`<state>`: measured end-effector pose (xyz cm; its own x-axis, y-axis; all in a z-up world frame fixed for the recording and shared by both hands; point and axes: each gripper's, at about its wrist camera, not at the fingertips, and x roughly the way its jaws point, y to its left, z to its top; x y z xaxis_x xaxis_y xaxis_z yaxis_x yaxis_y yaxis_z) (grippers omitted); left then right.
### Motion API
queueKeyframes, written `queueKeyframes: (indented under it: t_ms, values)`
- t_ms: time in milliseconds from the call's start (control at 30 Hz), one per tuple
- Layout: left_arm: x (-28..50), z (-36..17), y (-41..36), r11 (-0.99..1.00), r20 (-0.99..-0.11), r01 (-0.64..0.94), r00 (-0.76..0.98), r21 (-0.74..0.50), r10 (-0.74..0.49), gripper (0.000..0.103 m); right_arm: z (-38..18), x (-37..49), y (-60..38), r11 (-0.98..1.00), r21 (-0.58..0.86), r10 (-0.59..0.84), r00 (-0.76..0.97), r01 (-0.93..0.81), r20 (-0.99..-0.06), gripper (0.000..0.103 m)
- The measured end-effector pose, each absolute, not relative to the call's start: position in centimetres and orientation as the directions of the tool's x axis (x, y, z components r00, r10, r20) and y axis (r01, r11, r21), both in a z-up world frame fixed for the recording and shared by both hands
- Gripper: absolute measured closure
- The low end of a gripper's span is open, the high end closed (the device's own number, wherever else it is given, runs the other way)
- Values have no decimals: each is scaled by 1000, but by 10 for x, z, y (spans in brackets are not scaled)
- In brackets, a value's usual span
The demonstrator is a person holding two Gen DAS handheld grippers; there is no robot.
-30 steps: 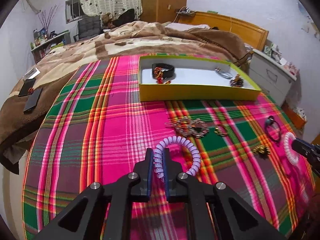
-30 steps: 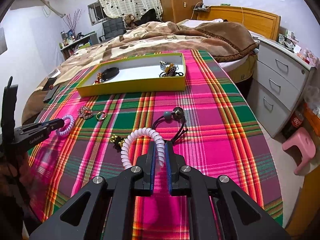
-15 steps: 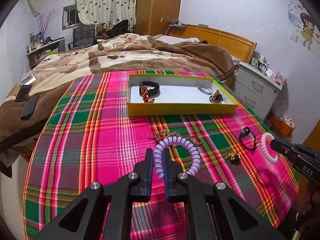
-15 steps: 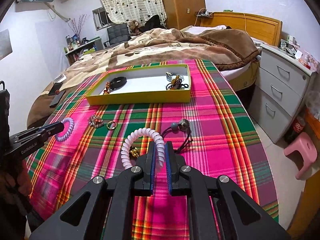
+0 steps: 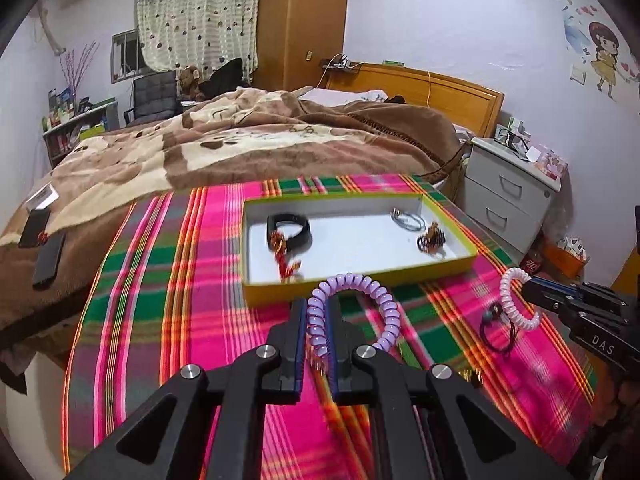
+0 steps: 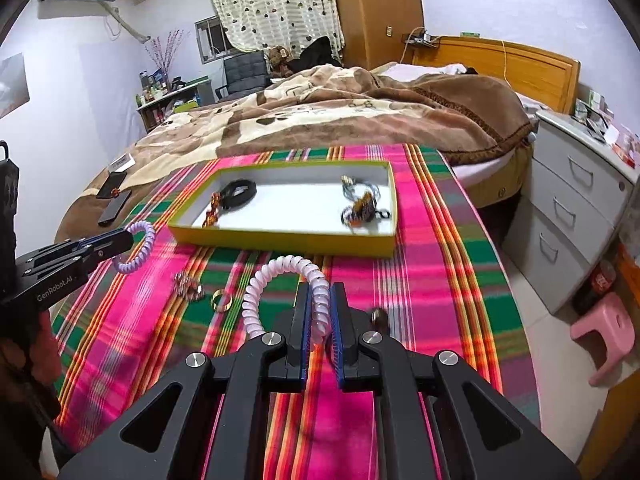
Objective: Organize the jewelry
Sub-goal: 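Carry lavender coil tie into yellow box with left tool while right tool drops white tie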
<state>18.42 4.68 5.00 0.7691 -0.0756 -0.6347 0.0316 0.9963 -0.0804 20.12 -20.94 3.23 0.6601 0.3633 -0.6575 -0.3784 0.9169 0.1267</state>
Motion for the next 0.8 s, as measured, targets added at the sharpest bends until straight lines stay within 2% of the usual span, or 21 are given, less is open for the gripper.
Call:
queueKeyframes:
  t_ms: [467,800]
  values:
    - [287,45,53,995,-641,51,762,-81,-92,94,28,301,-177,901,118,380,631,-417,-676,94]
    - [355,13,46,996,-703,67,706,-55,-86,94,-1,373,-165,908,158,372,575,-387,-729,94]
